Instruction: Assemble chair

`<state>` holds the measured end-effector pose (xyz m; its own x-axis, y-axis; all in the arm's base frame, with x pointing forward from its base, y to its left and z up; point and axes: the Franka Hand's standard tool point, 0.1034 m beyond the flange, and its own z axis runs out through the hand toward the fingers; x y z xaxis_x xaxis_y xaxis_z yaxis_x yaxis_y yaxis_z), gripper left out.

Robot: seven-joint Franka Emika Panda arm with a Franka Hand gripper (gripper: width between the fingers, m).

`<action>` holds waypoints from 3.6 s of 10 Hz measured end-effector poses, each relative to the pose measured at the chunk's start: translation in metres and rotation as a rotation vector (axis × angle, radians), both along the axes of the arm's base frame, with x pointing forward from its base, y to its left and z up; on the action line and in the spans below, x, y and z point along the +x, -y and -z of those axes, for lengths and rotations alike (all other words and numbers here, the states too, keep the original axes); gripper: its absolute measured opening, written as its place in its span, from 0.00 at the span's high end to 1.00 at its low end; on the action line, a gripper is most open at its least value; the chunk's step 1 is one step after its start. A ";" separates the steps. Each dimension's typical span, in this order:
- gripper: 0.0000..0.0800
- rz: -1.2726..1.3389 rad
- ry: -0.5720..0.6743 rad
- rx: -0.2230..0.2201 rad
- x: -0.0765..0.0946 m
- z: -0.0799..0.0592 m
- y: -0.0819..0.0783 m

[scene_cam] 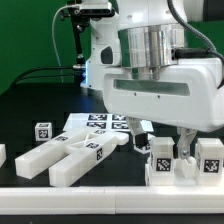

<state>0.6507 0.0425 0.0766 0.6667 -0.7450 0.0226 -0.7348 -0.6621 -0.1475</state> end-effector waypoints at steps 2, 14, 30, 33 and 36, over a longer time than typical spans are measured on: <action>0.19 -0.501 0.019 -0.095 -0.002 0.002 -0.008; 0.65 0.721 -0.067 0.068 -0.001 0.002 0.000; 0.19 -0.240 0.038 -0.057 0.002 0.003 -0.002; 0.35 -0.155 0.032 -0.046 0.002 0.003 -0.002; 0.64 0.065 0.015 -0.018 0.001 0.003 0.000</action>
Offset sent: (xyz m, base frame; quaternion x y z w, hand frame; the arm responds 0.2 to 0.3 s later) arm 0.0000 0.0000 0.0000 0.0000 0.0000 0.0650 0.9979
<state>0.6520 0.0421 0.0735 0.6167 -0.7859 0.0456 -0.7740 -0.6158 -0.1474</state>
